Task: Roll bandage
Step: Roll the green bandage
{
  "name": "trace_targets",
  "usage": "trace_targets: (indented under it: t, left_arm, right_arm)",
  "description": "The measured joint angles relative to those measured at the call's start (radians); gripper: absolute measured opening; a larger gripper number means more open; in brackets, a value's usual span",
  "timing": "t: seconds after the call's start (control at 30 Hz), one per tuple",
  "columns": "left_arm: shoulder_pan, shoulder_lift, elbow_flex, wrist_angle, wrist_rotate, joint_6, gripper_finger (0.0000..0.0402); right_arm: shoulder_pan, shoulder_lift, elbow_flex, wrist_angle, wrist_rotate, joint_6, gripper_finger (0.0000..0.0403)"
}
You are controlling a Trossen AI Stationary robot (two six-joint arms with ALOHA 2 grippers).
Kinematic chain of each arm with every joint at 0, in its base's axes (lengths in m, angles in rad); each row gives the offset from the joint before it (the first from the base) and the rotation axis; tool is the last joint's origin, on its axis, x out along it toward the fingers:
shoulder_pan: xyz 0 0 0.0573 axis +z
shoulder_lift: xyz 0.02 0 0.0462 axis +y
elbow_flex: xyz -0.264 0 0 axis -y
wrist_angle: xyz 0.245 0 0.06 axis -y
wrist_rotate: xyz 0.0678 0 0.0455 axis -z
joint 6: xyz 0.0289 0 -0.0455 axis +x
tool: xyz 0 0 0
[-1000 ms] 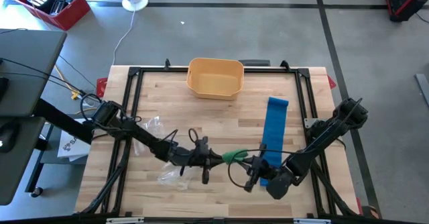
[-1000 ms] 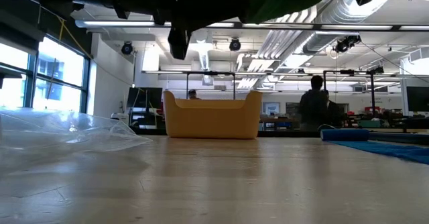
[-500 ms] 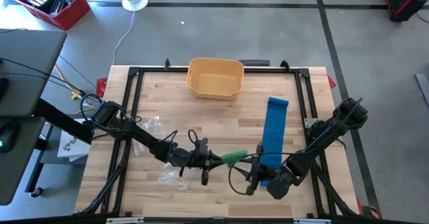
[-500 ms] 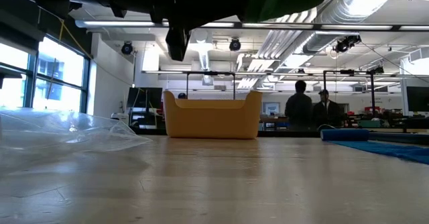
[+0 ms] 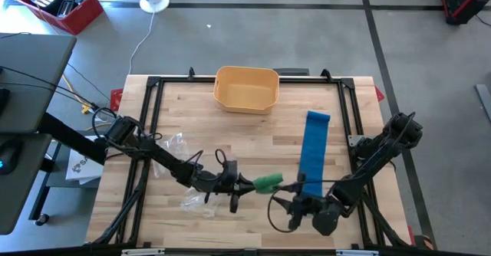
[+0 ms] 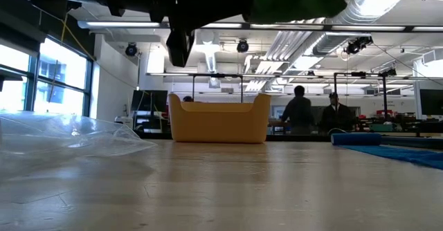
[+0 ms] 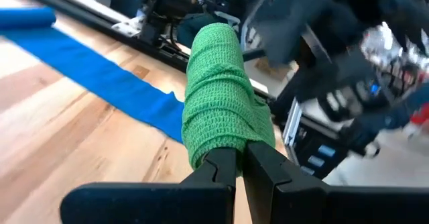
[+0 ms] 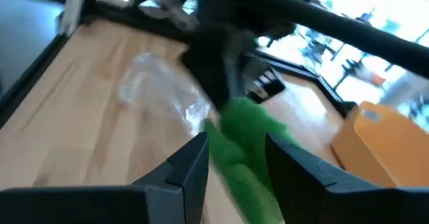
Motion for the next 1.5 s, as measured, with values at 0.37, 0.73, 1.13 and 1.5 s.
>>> trace_targets:
  t: [0.37,0.73,1.13,1.5]
  left_arm:
    - [0.031,0.0,0.0,-0.006,-0.001,-0.139,0.0005]
    - [0.022,-0.001,0.0,-0.001,0.012,-0.149,0.0005]
    - [0.023,-0.003,0.002,-0.041,0.076,-0.175,0.0005]
    - [0.007,-0.007,0.004,-0.06,0.067,-0.113,0.0005]
  right_arm:
    - [-0.007,0.0,0.082,-0.141,-0.111,-0.447,0.0139]
    - [-0.114,0.014,0.082,-0.322,-0.086,-0.463,0.0133]
    - [-0.056,0.075,0.091,-0.337,0.056,-0.456,0.0012]
    - [-0.09,0.074,0.317,-0.537,-0.095,-0.258,0.0002]
